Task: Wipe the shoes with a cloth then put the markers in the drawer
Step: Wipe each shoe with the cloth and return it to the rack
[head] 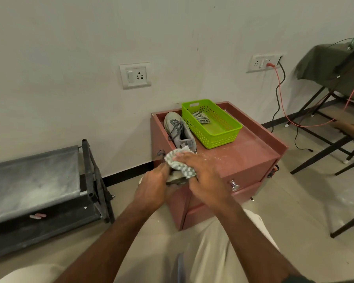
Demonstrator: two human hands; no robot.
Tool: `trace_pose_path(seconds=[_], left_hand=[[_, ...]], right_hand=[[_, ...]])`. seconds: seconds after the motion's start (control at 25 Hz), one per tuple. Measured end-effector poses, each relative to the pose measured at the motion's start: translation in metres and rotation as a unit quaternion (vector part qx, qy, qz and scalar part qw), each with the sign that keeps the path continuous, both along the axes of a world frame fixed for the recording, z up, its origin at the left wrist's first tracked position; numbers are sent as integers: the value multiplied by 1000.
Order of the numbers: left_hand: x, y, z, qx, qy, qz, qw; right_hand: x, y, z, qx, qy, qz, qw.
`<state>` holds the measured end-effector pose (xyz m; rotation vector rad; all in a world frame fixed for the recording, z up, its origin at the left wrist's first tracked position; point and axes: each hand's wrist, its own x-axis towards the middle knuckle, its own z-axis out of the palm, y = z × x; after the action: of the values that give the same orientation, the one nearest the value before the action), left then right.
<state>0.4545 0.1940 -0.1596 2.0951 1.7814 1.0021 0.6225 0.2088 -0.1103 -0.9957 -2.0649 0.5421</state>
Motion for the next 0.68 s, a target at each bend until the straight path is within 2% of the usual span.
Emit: trace_pose_path(seconds=[0.08,0.12,0.16,0.24,0.28,0.36,0.4,0.56,0.68], left_hand=[[-8,-3,-5,1,21,-16,1000],[-12,-4,-7,8,15,-14,1000],[-16,-5,-6,14,4,-13,1000],[-19,-4,-3,30,-36,-31,998],[-20,-2,-1,39,-60,-44,997],[-20,-1,4,51,-96,-60,992],[-20,-2,4,54,-104,-57,992],[-25,-10,-2,35,-135,-27,990],[-22,-11,1,35,-172,-15,984]], right_hand=[[10,17,2,-103,-40,-175,978],[19,23,2,-160,-25,-253,954],[28,26,1,-199,43,-278,939],[31,18,2,-204,216,-214,930],[24,9,4,-184,247,-144,940],[1,-10,3,-125,181,-7,975],[-7,-9,0,-97,137,18,986],[-17,-3,-6,-172,134,-21,976],[-15,1,-1,-212,195,-31,957]])
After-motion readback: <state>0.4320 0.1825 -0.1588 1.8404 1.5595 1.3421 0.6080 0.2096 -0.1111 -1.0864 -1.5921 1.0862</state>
